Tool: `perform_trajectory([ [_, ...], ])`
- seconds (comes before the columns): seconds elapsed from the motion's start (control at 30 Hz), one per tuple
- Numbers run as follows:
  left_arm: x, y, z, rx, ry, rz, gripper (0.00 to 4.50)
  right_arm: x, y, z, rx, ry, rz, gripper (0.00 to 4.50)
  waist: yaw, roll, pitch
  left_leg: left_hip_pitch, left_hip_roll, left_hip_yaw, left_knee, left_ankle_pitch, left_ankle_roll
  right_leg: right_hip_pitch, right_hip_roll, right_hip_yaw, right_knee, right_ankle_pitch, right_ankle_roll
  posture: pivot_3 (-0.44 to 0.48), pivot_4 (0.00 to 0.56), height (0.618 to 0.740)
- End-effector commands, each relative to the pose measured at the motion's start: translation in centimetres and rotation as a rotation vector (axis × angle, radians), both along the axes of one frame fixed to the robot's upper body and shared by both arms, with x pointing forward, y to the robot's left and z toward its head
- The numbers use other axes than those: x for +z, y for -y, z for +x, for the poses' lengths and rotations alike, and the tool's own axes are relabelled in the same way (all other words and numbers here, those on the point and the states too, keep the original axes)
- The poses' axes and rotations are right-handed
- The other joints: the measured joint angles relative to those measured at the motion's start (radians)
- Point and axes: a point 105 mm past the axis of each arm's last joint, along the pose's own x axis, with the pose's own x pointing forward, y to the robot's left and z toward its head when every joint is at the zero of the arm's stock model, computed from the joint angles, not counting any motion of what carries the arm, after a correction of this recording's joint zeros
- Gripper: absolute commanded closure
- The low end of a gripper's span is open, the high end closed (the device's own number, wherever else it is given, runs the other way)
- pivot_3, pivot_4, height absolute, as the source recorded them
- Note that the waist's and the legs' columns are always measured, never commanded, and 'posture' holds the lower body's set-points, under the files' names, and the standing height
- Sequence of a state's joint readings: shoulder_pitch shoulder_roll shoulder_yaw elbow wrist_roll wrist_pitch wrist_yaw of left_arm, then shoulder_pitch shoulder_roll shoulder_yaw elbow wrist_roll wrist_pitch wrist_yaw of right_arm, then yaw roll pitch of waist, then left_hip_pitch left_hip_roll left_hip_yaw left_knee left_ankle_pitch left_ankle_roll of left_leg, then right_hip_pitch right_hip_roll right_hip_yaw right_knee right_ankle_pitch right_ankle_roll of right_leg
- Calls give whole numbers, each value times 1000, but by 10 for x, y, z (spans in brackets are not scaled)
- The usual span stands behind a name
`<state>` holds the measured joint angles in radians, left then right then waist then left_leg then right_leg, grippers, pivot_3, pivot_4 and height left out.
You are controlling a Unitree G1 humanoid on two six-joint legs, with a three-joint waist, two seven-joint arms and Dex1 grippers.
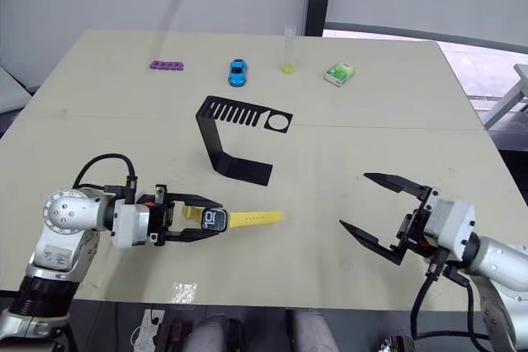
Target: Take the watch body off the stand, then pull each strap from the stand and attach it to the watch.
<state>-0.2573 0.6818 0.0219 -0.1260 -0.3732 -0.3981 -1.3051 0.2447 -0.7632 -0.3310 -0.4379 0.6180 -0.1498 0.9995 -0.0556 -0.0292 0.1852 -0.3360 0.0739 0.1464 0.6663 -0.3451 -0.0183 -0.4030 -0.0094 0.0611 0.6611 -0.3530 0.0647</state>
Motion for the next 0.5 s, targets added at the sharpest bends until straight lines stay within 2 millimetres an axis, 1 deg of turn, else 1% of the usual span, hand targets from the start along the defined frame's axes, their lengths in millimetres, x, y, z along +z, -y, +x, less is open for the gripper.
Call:
perform_trajectory([
  [0.03, 8, -1, -3, -24, 65, -21, 2904, 8, -5, -11, 53, 47, -35, 34, 0, 0, 0, 0, 0, 0, 0, 0, 0, 0, 0, 0, 0, 0, 0, 0, 150, 740],
  [0.17, 13, 1, -1, -27, 120, -66, 2904, 3, -7, -19, 89, 54, -76, 34, 2, 0, 0, 0, 0, 0, 0, 0, 0, 0, 0, 0, 0, 0, 0, 0, 150, 740],
  [0.3, 22, 2, -2, -40, 90, -127, 2904, 3, -7, -22, 98, 56, -79, 34, 2, 0, 0, 1, 0, 0, 1, 0, 0, 1, 0, 0, 0, 1, 1, 0, 150, 740],
  [0.37, 20, 3, -2, -41, 39, -121, 2904, 3, -8, -23, 108, 55, -77, 34, 1, 0, 0, 1, 0, 0, 1, 0, 0, 2, 0, 0, 0, 1, 1, 0, 150, 740],
  [0.43, 10, 6, -5, -49, -63, -74, 2904, 5, -10, -23, 113, 49, -63, 34, 0, 0, 0, 1, 0, 0, 1, 0, 0, 2, 0, 0, 0, 1, 1, 0, 150, 740],
  [0.5, 8, 17, -4, -35, -197, -97, 2904, 3, -12, -23, 124, 29, -53, 34, 0, 0, 0, 2, 0, 0, 1, 0, 0, 2, 0, 0, 1, 1, 1, 0, 150, 740],
])
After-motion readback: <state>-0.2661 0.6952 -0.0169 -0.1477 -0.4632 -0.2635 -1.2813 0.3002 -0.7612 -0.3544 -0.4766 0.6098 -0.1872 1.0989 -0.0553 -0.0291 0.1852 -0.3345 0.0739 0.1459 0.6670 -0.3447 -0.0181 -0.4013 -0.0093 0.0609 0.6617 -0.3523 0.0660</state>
